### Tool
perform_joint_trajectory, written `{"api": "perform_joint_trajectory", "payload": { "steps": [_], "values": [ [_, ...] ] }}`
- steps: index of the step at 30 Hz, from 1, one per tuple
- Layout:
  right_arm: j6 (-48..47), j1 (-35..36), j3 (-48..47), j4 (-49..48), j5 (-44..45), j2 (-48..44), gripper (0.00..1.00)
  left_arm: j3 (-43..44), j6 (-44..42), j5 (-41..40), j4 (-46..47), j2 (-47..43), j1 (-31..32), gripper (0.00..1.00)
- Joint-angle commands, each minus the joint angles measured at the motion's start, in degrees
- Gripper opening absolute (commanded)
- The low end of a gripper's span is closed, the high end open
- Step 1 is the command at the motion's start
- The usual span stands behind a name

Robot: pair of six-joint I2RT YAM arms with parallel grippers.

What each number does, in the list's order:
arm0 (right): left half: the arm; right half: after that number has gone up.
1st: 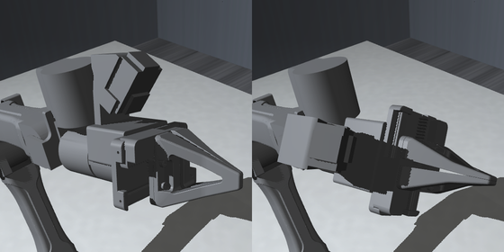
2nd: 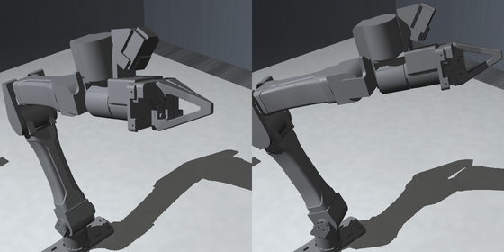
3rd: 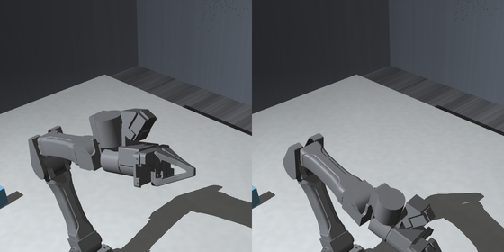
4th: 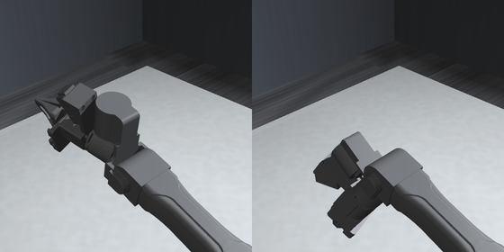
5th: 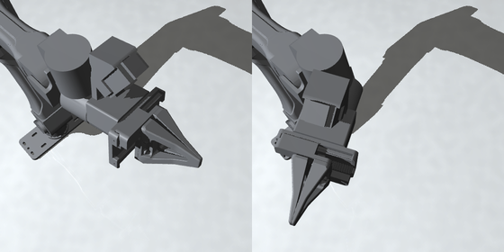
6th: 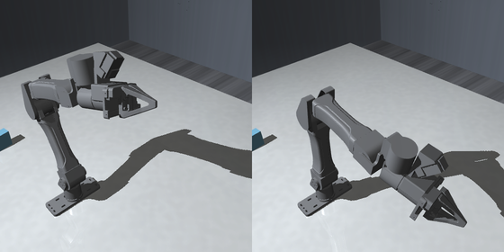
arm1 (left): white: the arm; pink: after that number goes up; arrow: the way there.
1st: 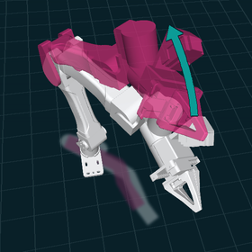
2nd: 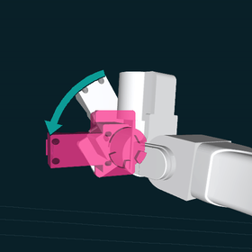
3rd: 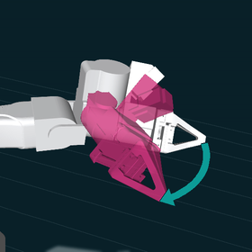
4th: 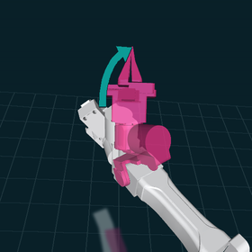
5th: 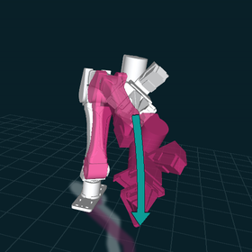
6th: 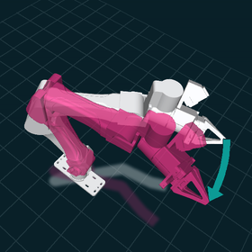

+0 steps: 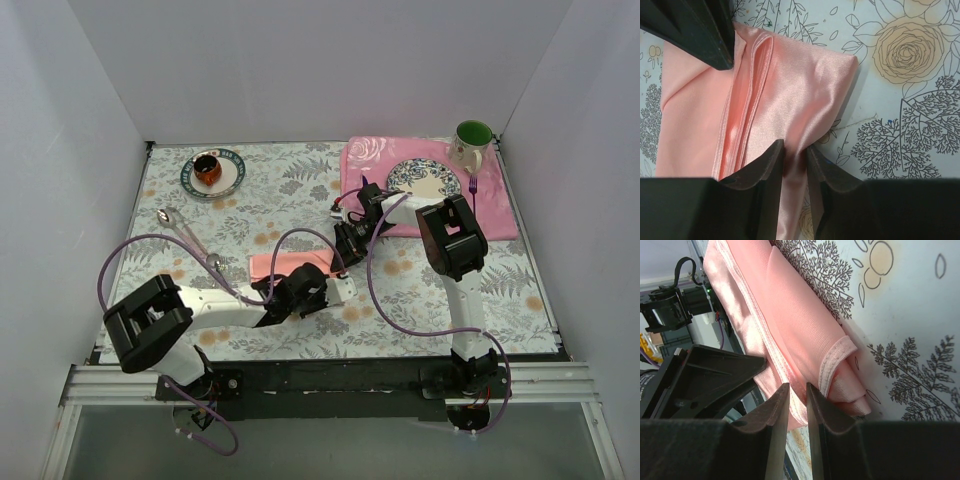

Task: Fold the napkin into a case and place the utensils inside
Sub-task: Smooth out the 2/3-rectangle-folded napkin.

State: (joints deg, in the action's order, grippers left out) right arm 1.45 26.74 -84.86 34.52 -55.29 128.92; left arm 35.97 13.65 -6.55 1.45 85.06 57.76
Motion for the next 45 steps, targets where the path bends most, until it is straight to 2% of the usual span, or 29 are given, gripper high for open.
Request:
{"api": "perform_joint_trajectory", "payload": {
  "steps": [1, 5, 8, 11, 15, 16, 20, 24, 31, 38, 45],
  "values": [
    [-4.35, 0.59, 2.94, -1.56, 13.54, 2.65, 0.3, 2.62, 1.29, -0.04, -3.47, -2.7, -1.33, 0.25],
    [-4.27, 0.68, 3.21, -1.65, 13.36, 2.74, 0.3, 3.32, 1.38, 0.13, -3.3, -1.92, -2.82, 0.23],
    [-4.27, 0.77, 3.3, -1.83, 13.36, 2.74, 0.3, 4.64, 1.47, 1.35, -3.82, -1.39, -4.14, 0.15],
    [-4.18, 0.77, 3.12, -1.74, 13.63, 2.74, 0.3, 4.64, 0.77, 3.2, -5.14, -2.78, -5.28, 0.28],
    [-4.53, 0.68, 2.77, -1.48, 13.89, 3.0, 0.3, 0.7, -3.09, 6.1, -8.13, -10.23, -5.81, 0.4],
    [-4.62, 0.77, 2.77, -1.48, 13.98, 3.0, 0.3, -0.36, -3.97, 6.37, -8.66, -11.83, -5.81, 0.48],
    [-4.36, 0.77, 2.59, -1.56, 13.98, 3.18, 0.3, -5.11, -6.09, 4.97, -10.76, -14.66, -5.73, 0.55],
    [-4.35, 0.86, 2.07, -1.48, 13.8, 3.44, 0.3, -8.79, -8.11, 2.33, -8.84, -15.53, -5.73, 0.6],
    [-4.62, 0.94, 1.98, -1.13, 14.07, 3.79, 0.3, -13.99, -11.98, -2.5, -1.9, -13.87, -5.11, 0.58],
    [-4.79, 1.12, 1.98, -1.12, 14.42, 3.88, 0.3, -13.29, -13.47, -4.62, 7.15, -7.28, -5.11, 0.54],
    [-4.71, 1.12, 2.07, -1.21, 14.51, 3.97, 0.3, -11.62, -13.39, -3.91, 9.71, -6.31, -4.5, 0.54]
  ]
}}
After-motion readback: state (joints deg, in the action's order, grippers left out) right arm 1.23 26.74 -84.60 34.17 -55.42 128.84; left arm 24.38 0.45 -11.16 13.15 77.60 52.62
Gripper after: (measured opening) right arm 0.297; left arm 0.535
